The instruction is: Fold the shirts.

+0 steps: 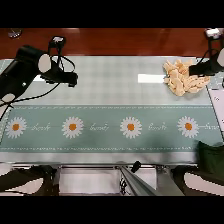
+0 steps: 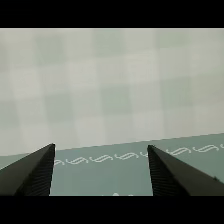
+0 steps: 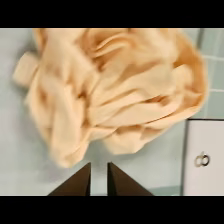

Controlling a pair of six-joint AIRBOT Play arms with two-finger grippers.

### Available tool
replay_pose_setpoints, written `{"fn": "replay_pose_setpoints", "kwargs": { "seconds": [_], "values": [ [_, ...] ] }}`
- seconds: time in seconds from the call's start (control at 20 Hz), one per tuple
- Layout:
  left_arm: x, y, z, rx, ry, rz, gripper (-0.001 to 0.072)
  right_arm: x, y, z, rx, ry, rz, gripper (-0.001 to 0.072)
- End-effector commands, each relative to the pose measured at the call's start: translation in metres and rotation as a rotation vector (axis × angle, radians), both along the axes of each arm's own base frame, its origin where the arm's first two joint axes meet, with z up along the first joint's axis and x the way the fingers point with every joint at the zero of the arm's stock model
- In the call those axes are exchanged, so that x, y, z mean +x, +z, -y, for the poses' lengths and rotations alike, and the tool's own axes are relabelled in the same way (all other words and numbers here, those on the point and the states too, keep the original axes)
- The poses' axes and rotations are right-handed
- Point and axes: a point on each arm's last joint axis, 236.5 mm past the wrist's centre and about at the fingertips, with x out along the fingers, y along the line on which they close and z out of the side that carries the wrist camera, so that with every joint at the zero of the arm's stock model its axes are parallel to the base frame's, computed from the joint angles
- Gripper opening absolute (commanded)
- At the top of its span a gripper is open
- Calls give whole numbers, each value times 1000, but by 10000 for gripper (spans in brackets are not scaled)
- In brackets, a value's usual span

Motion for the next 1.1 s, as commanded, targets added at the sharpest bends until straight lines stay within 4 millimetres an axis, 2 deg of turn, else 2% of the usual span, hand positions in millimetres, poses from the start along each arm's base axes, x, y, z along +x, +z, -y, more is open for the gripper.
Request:
{"fn": "replay_pose_setpoints", "kwargs": {
  "seconds": [0.0, 0.05, 0.15, 0.25, 0.4, 0.55, 0.65, 0.85, 1.05],
  "values": [
    [-7, -4, -11, 21, 23, -40, 705, 19, 35, 66, -54, -146, 218, 216],
    [-7, -4, -11, 21, 22, -41, 705, 15, 35, 78, -56, -171, 217, 216],
    [-7, -4, -11, 21, 23, -41, 705, 10, 31, 88, -26, -209, 218, 228],
    [-7, -4, -11, 21, 22, -40, 705, 10, 18, 92, 22, -237, 204, 617],
    [-7, -4, -11, 21, 22, -41, 705, 4, -19, 89, 180, -329, 147, 617],
    [-7, -6, -10, 21, 20, -44, 705, 18, -57, 62, 590, -464, 165, 617],
    [-7, -7, -10, 22, 21, -46, 705, 26, -72, 59, 742, -512, 174, 617],
    [-7, -7, -10, 20, 21, -49, 705, 22, -105, 67, 732, -544, 115, 617],
    [-9, -10, 2, -23, 16, -60, 705, 22, -143, 58, 742, -541, 33, 618]
  ]
}}
